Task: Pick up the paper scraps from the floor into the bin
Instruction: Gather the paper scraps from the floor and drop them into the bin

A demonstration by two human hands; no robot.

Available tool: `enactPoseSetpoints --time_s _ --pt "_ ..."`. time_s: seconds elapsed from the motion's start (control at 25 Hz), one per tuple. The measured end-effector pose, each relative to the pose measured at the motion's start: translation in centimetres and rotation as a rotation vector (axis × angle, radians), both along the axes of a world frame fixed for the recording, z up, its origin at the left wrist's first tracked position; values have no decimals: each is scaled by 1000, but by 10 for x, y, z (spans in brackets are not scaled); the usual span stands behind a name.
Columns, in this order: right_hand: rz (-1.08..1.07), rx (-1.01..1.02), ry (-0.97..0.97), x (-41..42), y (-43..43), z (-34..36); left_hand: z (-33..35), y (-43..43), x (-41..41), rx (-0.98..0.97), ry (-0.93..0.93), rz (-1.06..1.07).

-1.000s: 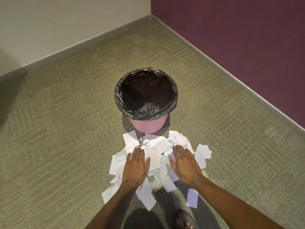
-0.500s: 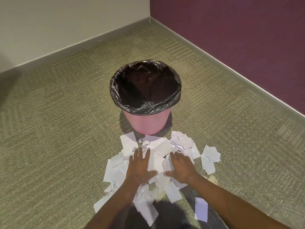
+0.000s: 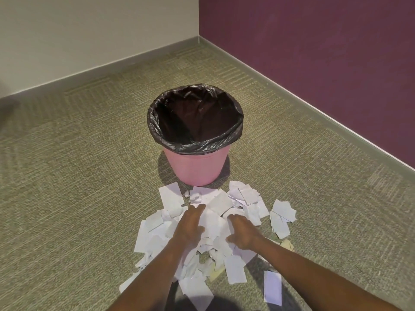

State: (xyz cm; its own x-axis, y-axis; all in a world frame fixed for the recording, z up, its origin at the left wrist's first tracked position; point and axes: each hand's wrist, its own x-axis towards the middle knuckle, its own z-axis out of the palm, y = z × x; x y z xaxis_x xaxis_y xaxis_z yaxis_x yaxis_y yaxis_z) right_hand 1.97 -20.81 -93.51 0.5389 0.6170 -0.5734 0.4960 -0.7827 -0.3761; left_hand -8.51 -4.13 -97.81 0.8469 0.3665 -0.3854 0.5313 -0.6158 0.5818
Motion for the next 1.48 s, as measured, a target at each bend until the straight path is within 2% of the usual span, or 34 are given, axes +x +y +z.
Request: enactPoseSetpoints --time_s 0.12,0.28,0.48,0.64,0.76,0.96,1.2,1.36,1.48 --pt "-151 82 35 -2 2 6 4 7 4 -138 -91 190" --pt "-323 170 101 6 -7 29 33 9 1 -174 -127 261" --pt "-383 293 106 26 -28 83 85 16 -3 -218 -239 334" --pt "-439 406 115 26 -37 126 146 20 -4 -252 -304 231" --pt "-442 569 121 22 -35 179 217 23 -1 -213 -422 148" --pt "-597 877 124 46 -15 257 315 62 29 -99 -638 329" --pt "-667 1008 69 97 58 275 324 110 113 5 -607 620" --pt "-670 930 76 115 92 265 308 118 130 48 -520 579" --pt "-579 911 98 119 99 259 305 115 118 126 -599 510"
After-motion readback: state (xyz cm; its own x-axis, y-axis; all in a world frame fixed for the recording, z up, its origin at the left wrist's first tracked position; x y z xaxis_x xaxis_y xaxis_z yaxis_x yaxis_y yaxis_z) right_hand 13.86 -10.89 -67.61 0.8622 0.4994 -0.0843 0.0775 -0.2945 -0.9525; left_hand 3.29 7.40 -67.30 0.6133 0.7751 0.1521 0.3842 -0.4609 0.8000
